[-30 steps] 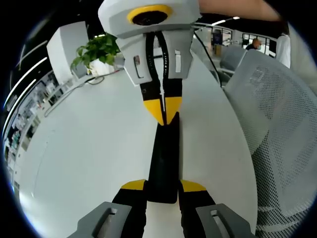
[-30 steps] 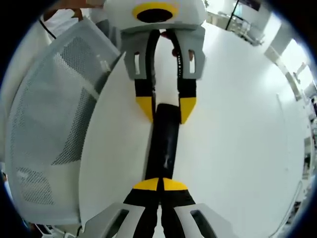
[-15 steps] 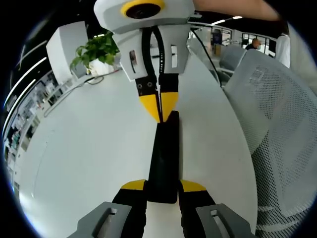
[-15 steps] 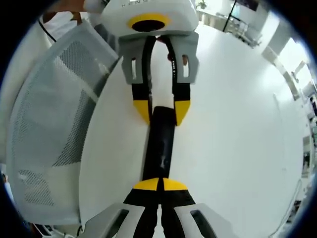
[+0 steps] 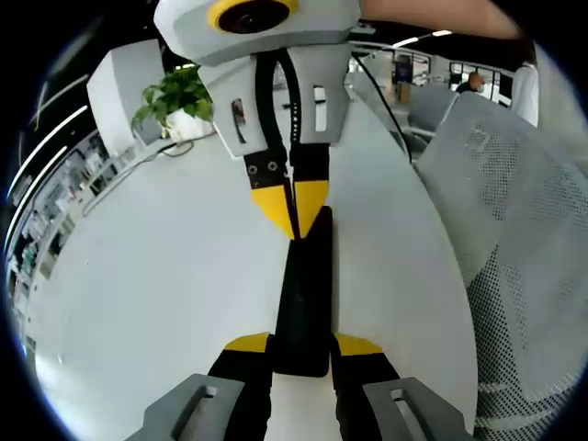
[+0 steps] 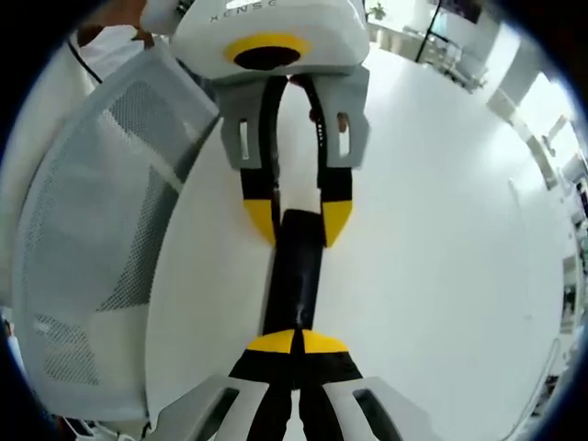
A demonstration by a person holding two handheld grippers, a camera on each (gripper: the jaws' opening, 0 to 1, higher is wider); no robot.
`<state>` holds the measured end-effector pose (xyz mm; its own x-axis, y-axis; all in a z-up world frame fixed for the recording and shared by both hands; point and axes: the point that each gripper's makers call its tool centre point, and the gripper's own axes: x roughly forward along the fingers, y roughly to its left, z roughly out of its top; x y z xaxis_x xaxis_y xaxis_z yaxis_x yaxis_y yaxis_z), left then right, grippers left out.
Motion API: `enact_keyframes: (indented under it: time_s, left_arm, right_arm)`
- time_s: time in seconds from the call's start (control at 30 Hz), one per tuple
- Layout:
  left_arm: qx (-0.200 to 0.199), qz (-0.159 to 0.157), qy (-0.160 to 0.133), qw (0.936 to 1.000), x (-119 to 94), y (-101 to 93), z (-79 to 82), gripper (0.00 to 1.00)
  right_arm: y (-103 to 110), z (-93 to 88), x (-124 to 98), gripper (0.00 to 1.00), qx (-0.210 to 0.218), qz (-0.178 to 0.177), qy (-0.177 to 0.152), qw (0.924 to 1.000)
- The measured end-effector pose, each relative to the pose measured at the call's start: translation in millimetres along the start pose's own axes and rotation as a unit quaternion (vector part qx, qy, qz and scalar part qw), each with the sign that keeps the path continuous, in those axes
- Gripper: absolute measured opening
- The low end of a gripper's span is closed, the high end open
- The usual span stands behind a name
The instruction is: Press the specified remote control buttons in sequence, fully releasing each button before pressing the next.
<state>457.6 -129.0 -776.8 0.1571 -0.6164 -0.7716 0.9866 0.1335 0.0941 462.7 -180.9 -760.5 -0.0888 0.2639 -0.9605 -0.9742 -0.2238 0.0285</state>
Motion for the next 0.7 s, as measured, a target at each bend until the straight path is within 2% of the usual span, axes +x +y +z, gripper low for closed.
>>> enact_keyframes:
  time_s: [0.27, 0.7]
  left_arm:
    - [0.000, 0.000, -0.002, 1.0000, 0.0, 0.1, -0.1, 0.24]
    - [0.000, -0.001, -0.005, 1.0000, -0.2, 0.2, 0.0, 0.24]
  right_arm:
    - [-2.8, 7.4, 3.3, 0.00, -0.003, 0.002, -0.005, 1.0000]
    - [-5.5, 9.8, 9.4, 0.00, -0.007, 0.007, -0.001, 0.9999]
